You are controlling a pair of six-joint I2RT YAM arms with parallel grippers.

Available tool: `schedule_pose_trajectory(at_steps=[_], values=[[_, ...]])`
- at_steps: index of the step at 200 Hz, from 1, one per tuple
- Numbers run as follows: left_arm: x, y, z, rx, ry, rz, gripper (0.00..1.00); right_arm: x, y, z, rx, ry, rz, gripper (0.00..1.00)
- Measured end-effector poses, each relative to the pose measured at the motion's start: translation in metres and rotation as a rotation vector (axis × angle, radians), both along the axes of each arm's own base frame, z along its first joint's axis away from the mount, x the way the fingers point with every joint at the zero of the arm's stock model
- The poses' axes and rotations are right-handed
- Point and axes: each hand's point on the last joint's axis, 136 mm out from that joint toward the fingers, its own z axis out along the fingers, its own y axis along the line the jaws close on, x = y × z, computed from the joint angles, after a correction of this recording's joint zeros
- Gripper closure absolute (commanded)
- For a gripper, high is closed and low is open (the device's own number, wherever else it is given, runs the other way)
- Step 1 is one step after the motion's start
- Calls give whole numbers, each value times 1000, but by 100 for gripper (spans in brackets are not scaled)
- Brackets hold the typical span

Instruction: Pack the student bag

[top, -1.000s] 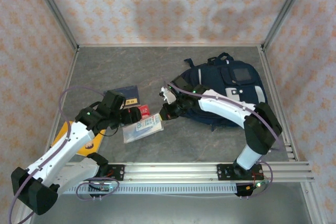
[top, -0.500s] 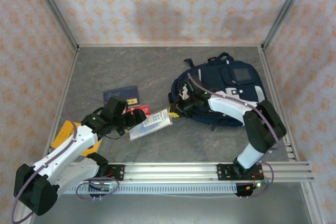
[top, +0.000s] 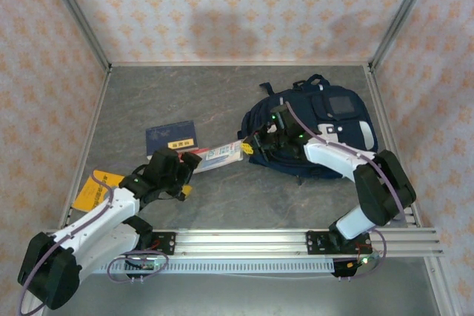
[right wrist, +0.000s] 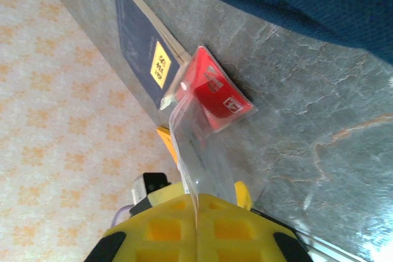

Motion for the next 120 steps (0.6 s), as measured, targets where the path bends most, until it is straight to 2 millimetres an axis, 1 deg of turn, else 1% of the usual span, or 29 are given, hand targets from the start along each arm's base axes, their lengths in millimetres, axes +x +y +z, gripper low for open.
schedule_pose_trajectory(at_steps=[18, 45, 68, 78, 94, 107, 120], values=[[13, -2, -4, -12, -3, 46, 5, -2, -1, 0, 18, 10, -20, 100], [30, -4, -15, -10, -2, 93, 11, -2, 0, -1, 49, 32, -46, 100], [40, -5, -25, -2, 4, 117, 20, -1, 2, 2, 70, 35, -58, 100], [43, -6, -28, 1, 12, 126, 26, -2, 2, 3, 77, 37, -61, 100], [50, -7, -25, 3, 5, 141, 35, -5, 1, 2, 82, 42, -65, 100], [57, -7, -15, 0, -23, 154, 43, -7, -1, 1, 83, 48, -69, 100], [63, -5, -4, 2, -57, 170, 48, -10, -2, 0, 86, 53, -73, 100]])
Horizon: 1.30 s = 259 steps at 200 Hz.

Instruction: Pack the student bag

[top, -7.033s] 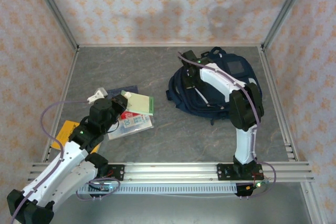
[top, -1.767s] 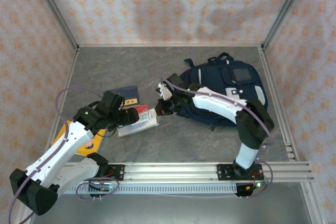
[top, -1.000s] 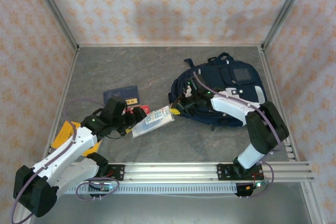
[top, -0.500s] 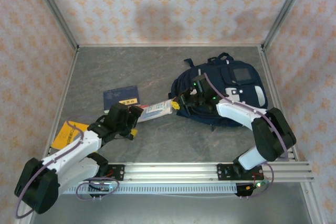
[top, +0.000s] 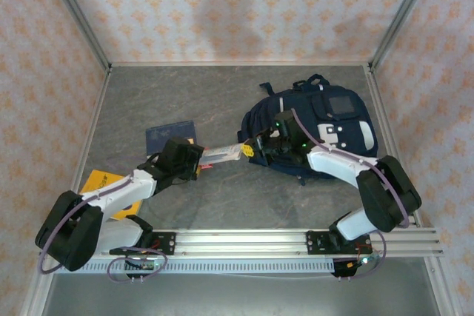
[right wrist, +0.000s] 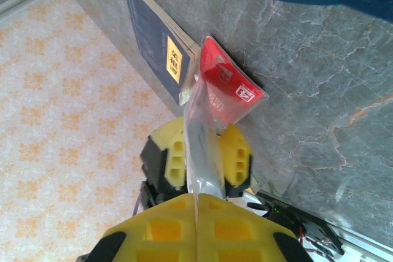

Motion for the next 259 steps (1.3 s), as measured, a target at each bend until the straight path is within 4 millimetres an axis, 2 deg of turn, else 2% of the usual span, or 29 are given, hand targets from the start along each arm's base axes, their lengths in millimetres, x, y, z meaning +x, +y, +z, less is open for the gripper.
schedule_pose_trajectory(at_steps=[27, 59, 91, 131, 135, 164, 194, 226, 240, 259], values=[[4, 7, 14, 15, -42, 31, 59, -1, 0, 1, 7, 3, -5, 100], [4, 10, 13, 38, -37, 40, 74, -1, 0, 5, 16, -3, -9, 100], [4, 12, 12, 49, -37, 39, 82, -1, -1, 6, 22, -7, -11, 100], [6, 10, 9, 49, -28, 40, 100, -5, -3, 2, 17, 2, -11, 100], [6, 10, 10, 47, -28, 38, 100, -5, -4, 2, 17, 2, -12, 98], [11, 8, 20, 41, -43, 45, 100, -5, -8, 7, 21, -20, -16, 61], [16, 11, 52, 40, -104, 55, 100, 3, -21, 34, 12, -110, -35, 35], [18, 23, 105, 20, -241, 113, 100, 11, -30, 81, 10, -244, -52, 32], [19, 29, 127, 13, -301, 143, 100, 14, -33, 92, -7, -279, -60, 32], [23, 35, 151, 10, -360, 180, 100, 16, -37, 98, -23, -309, -78, 31]])
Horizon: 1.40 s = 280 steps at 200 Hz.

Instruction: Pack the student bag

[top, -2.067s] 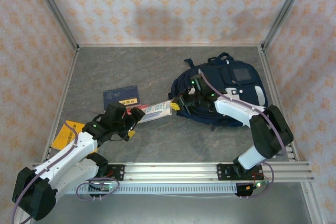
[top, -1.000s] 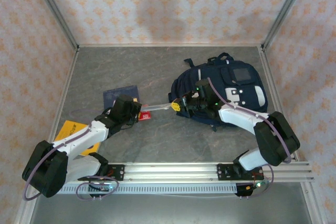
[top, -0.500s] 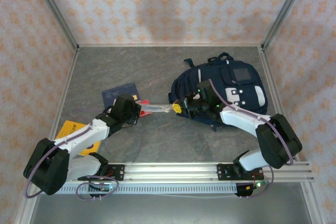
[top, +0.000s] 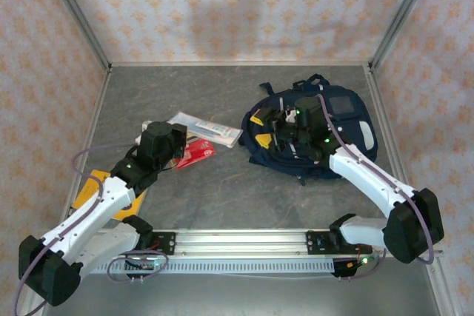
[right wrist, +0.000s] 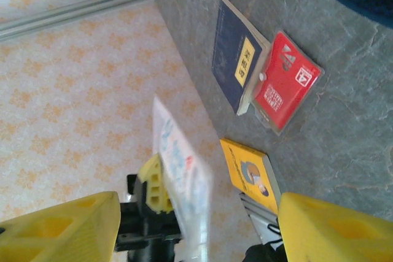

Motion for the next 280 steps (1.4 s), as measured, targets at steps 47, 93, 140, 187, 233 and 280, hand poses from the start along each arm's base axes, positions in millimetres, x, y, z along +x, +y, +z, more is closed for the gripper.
schedule_pose_trajectory(at_steps=[47, 93, 140, 187, 233, 280], values=[[5, 15, 26, 22, -88, 91, 100, 11, 12, 18, 54, -90, 3, 25], [10, 17, 38, 28, -140, 119, 100, 23, 57, 40, 125, -188, 90, 29], [17, 14, 47, 19, -157, 122, 100, 35, 80, 41, 171, -210, 123, 51], [18, 11, 48, 19, -158, 114, 100, 38, 92, 41, 220, -206, 164, 68], [21, 9, 46, 38, -158, 107, 100, 36, 100, 51, 272, -218, 206, 88], [21, 6, 51, 70, -168, 74, 53, 39, 95, 52, 280, -213, 214, 97]])
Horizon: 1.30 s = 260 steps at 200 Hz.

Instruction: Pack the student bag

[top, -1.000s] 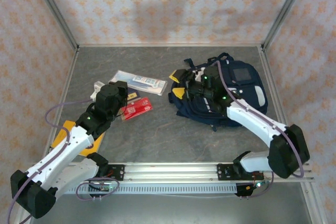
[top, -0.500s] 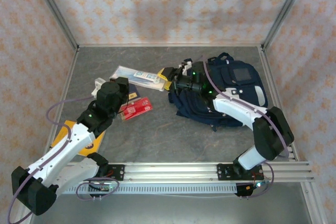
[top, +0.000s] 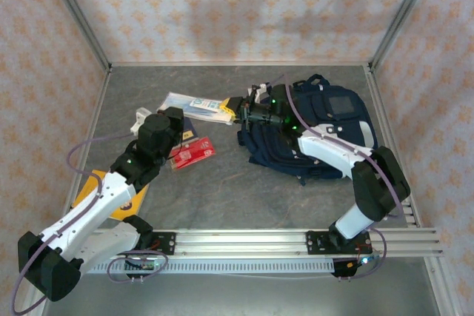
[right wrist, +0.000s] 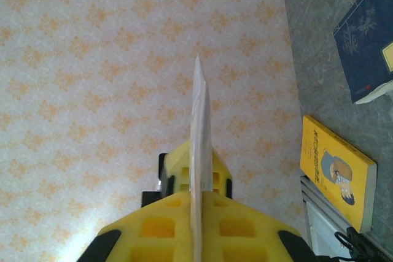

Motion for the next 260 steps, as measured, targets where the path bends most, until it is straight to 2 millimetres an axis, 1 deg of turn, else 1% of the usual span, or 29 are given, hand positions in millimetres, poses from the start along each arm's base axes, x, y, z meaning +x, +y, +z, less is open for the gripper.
schedule_pose_trajectory(at_steps=[3, 8, 24, 38, 51, 67, 94, 111, 123, 151, 177, 215, 246, 260], values=[[0, -1, 1, -1, -2, -4, 47, 1, -1, 0, 0, -3, -2, 98], [0, -4, 5, 11, -6, -25, 41, 2, -4, 1, -1, -8, -5, 98], [0, -14, 17, 43, -31, -106, 28, 5, -14, 5, -9, -39, -5, 98], [-1, -23, 28, 79, -51, -194, 22, 3, -27, 9, -37, -86, 10, 98], [-2, -31, 35, 119, -62, -284, 17, -5, -35, 16, -69, -143, 43, 98], [-6, -38, 33, 168, -56, -383, 14, -18, -40, 31, -94, -230, 92, 98], [-13, -45, 25, 185, -51, -519, 14, -42, -50, 51, -89, -324, 150, 98], [-20, -49, 18, 192, -54, -595, 14, -52, -56, 52, -80, -337, 169, 99], [-28, -55, 14, 191, -64, -656, 16, -58, -60, 48, -80, -329, 177, 99], [-53, -71, 4, 148, -102, -803, 18, -70, -66, 35, -82, -307, 194, 100], [-70, -80, 1, 75, -155, -867, 20, -83, -71, 30, -87, -305, 209, 100], [-84, -84, 2, -24, -215, -893, 26, -98, -81, 23, -107, -327, 214, 100], [-89, -85, 6, -69, -244, -903, 33, -105, -88, 5, -130, -303, 213, 100], [-91, -85, 4, -87, -240, -905, 36, -110, -91, -3, -137, -293, 215, 100]])
